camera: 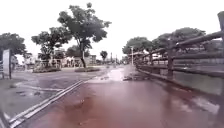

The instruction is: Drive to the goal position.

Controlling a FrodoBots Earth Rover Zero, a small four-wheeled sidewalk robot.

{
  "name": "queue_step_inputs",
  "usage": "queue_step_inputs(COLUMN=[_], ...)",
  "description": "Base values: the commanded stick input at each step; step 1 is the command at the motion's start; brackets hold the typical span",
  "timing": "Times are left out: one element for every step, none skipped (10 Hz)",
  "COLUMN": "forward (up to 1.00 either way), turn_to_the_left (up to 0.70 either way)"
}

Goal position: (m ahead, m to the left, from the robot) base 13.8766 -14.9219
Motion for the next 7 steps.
queue_step_inputs(forward=[0.7, 0.7, 0.7, 0.7, 0.7, 0.7, 0.7], turn_to_the_left=[0.0, 0.0, 0.0, 0.0, 0.0, 0.0, 0.0])
